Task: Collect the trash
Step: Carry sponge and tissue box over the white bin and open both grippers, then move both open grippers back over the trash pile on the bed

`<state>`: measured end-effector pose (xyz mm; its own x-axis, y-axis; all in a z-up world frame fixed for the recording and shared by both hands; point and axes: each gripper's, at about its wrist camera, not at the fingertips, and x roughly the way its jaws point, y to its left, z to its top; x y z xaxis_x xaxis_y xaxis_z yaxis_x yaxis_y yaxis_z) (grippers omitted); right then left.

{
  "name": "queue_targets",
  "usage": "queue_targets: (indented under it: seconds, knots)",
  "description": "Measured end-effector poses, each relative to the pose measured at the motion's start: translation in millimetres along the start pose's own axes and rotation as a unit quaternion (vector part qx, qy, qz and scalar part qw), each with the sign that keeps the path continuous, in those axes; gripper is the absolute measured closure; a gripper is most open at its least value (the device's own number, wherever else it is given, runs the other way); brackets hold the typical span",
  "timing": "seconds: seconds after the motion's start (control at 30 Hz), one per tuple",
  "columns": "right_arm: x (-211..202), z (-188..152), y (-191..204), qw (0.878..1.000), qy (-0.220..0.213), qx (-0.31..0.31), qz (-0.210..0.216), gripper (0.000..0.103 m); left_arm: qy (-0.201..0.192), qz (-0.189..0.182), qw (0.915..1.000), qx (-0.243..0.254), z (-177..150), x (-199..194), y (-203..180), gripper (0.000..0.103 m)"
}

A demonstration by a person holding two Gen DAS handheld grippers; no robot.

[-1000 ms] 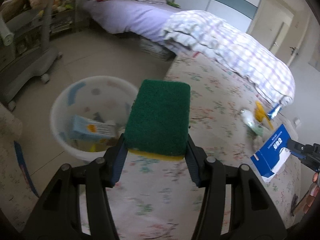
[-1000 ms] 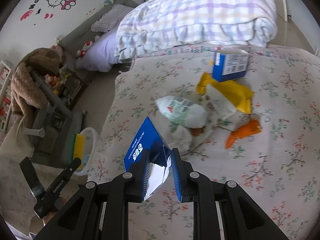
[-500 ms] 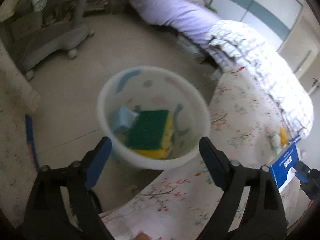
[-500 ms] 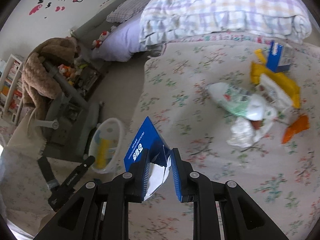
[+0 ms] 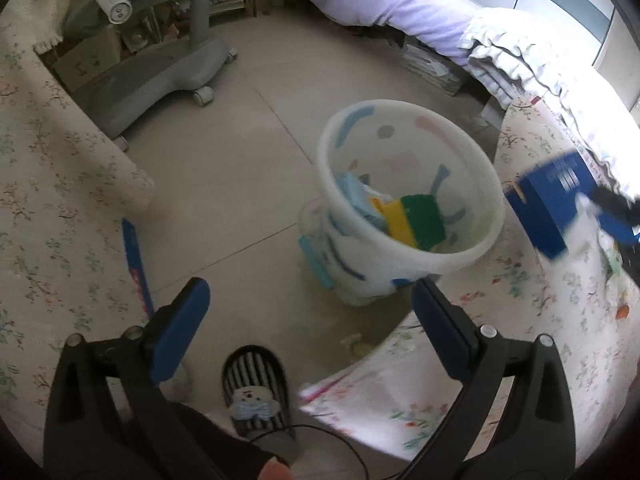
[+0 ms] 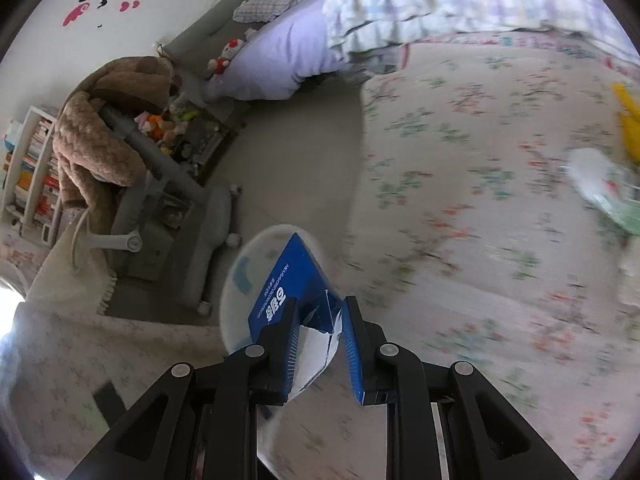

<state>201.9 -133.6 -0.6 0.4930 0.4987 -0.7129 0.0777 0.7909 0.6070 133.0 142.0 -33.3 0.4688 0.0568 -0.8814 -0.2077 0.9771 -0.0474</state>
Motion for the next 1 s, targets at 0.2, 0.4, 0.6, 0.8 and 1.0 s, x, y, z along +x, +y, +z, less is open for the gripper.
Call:
queue_targets:
  seconds: [0.2,0.4,0.6,0.8,1.0]
  knots:
    - [41,4,22,1.0,0.005,0.01,0.027,0.075,0.004,-0.009,0.9997,-0.023,4,3,13,0.002]
    - [50,0,21,1.0,0.006,0.008,0.024,0.03,-0.005,-0.017,0.9997,-0.016,6,-3,7,0.002]
    - [22,1,9,0.999,0.005,-0.031,-0.034,0.029,-0.002,-0.019,0.9997,-0.012,6,-3,-1,0.002]
    - [-31,-11,-16,0.991,-0.021,-0.073,-0.114,0.023,-0.01,-0.022,0.9996,0.016,2,-10,-28,0.002]
    - [-85,-24,-51,0.98,-0.039,-0.094,-0.171,0.021,-0.019,-0.039,0.9976,0.054,-4,-26,-64,0.002]
